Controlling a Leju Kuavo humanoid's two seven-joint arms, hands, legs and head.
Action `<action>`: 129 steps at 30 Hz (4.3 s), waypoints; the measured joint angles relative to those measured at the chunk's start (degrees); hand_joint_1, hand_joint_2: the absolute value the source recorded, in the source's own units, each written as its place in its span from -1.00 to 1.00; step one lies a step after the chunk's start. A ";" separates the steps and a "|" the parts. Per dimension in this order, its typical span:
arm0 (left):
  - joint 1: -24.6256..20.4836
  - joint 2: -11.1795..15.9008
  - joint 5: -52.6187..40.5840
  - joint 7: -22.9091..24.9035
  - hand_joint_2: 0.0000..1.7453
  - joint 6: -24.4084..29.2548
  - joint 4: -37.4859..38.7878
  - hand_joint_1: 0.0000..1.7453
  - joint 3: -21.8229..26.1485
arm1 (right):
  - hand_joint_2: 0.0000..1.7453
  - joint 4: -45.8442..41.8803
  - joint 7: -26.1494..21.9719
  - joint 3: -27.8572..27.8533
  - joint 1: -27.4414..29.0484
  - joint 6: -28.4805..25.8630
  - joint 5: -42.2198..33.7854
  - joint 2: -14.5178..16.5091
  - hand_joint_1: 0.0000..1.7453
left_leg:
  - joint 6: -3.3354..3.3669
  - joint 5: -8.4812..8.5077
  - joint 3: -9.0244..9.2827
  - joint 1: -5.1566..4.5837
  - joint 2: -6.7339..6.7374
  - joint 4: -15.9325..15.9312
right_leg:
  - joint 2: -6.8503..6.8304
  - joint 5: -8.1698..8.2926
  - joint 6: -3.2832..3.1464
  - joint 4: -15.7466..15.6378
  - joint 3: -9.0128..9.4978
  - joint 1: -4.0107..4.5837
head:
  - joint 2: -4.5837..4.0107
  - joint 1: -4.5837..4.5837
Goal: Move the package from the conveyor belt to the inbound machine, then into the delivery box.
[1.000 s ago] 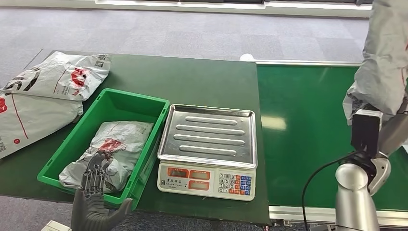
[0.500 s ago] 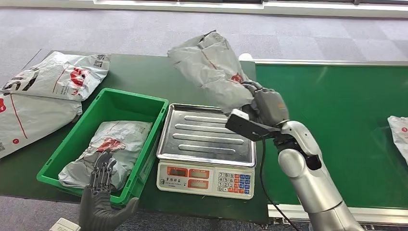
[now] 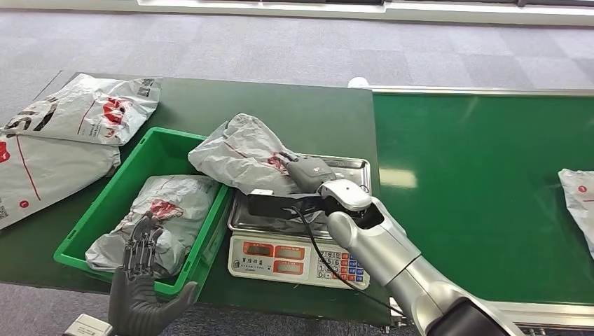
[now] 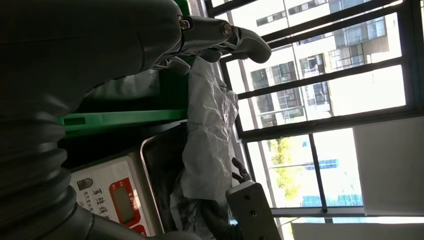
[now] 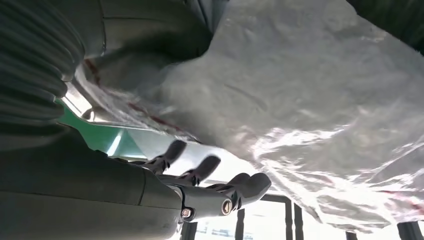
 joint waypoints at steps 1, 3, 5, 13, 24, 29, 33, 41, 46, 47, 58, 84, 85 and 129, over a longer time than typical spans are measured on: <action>0.14 0.02 0.00 0.01 1.00 0.01 -0.16 -1.00 0.00 | 1.00 0.66 -0.09 0.22 -0.26 -0.05 -0.02 0.17 -1.00 | 0.00 0.00 0.00 0.00 0.01 0.00 | 0.01 0.00 0.00 0.00 -0.01 0.00 | 0.00 0.00; 0.36 0.05 -0.01 0.02 1.00 0.02 -0.39 -1.00 0.00 | 1.00 1.73 -0.52 0.51 -0.68 -0.10 -0.26 0.40 -1.00 | 0.00 0.00 0.00 0.00 0.02 0.00 | 0.02 0.00 0.00 0.00 -0.02 0.00 | 0.00 0.00; 0.48 0.06 -0.07 0.01 1.00 0.04 -0.50 -1.00 0.01 | 1.00 2.43 -1.80 0.61 -0.87 -0.10 -1.20 0.55 -1.00 | 0.00 0.00 0.01 0.00 0.02 0.00 | 0.02 0.00 0.00 0.00 -0.02 0.01 | 0.00 0.00; -0.15 0.07 -7.17 -0.05 1.00 0.42 -1.71 -1.00 0.04 | 1.00 0.63 -12.98 -0.66 0.15 -0.35 -16.08 0.51 -1.00 | -0.01 0.00 0.04 0.00 0.03 0.02 | 0.03 0.01 -0.01 0.00 -0.07 0.01 | 0.00 0.00; -15.20 0.68 -27.31 13.20 1.00 7.49 -0.39 -1.00 -3.75 | 1.00 -34.32 -22.64 -19.13 18.26 -9.38 -40.26 -0.27 -1.00 | 0.01 -0.01 -0.06 -0.02 -0.07 0.07 | -0.15 0.04 -0.02 -0.02 -0.08 -0.03 | 0.00 0.00; -18.56 1.42 -27.72 14.51 1.00 8.63 1.05 -1.00 -5.67 | 1.00 -41.57 -23.91 -23.95 22.22 -9.88 -39.68 -0.28 -1.00 | 0.02 -0.03 -0.01 -0.03 0.22 0.07 | 0.14 0.10 -0.05 -0.03 -0.22 -0.03 | 0.00 0.00; -22.22 1.90 -31.87 20.17 1.00 10.50 3.54 -1.00 -7.46 | 1.00 -47.97 -30.96 -27.37 26.86 -28.03 -35.71 0.89 -1.00 | 0.01 0.01 -0.02 -0.02 -0.06 0.09 | -0.13 0.05 -0.04 -0.04 -0.26 0.01 | 0.00 -0.01; -36.57 1.10 -46.79 34.34 1.00 11.82 20.22 -1.00 -13.85 | 1.00 -60.22 -40.69 -31.73 44.78 -55.65 -45.67 2.62 -1.00 | 0.01 -0.09 -0.05 -0.04 0.14 0.06 | 0.04 0.02 -0.05 -0.03 -0.19 -0.06 | 0.00 -0.01; -43.17 -2.83 -46.65 38.25 1.00 7.57 34.75 -1.00 -17.11 | 1.00 -59.26 -40.70 -31.51 48.00 -55.56 -50.33 2.37 -1.00 | 0.05 -0.05 -0.04 -0.06 0.12 0.06 | 0.05 0.10 -0.01 -0.03 -0.16 -0.09 | 0.00 0.00; -44.20 -3.72 -46.47 38.87 1.00 7.32 37.71 -1.00 -17.63 | 1.00 -59.03 -40.70 -31.30 48.19 -55.54 -50.52 2.24 -1.00 | 0.05 -0.04 -0.04 -0.07 0.14 0.06 | 0.06 0.12 -0.01 -0.03 -0.16 -0.09 | 0.00 0.00; -51.32 -10.43 -51.56 47.42 1.00 8.38 65.12 0.98 -21.90 | 1.00 -55.60 -40.73 -25.12 47.25 -55.53 -53.99 1.14 -1.00 | 0.04 -0.05 -0.01 -0.07 0.11 0.04 | 0.05 0.09 0.01 -0.02 -0.08 -0.08 | 0.00 -0.01; -44.24 -8.02 -46.14 35.15 1.00 14.89 39.79 1.00 -22.73 | 1.00 -53.90 -40.86 -24.00 50.03 -55.58 -48.72 2.33 -1.00 | 0.09 -0.09 0.05 -0.07 0.08 0.01 | 0.04 0.01 0.00 -0.02 -0.01 -0.08 | 0.00 0.00; -43.93 -7.72 -46.32 35.15 1.00 15.22 38.26 1.00 -22.73 | 1.00 -53.90 -40.86 -24.05 50.13 -55.58 -48.69 2.40 -1.00 | 0.09 -0.09 0.05 -0.07 0.08 0.01 | 0.05 0.01 0.00 -0.02 -0.02 -0.08 | 0.00 0.00; -43.39 2.32 -49.36 42.02 1.00 17.68 33.37 -1.00 -5.44 | 1.00 -53.96 -37.81 -25.04 52.81 -52.56 -46.84 2.71 -1.00 | 0.04 -0.05 0.00 -0.05 0.09 0.00 | 0.10 0.01 -0.03 -0.01 -0.09 -0.06 | 0.00 0.00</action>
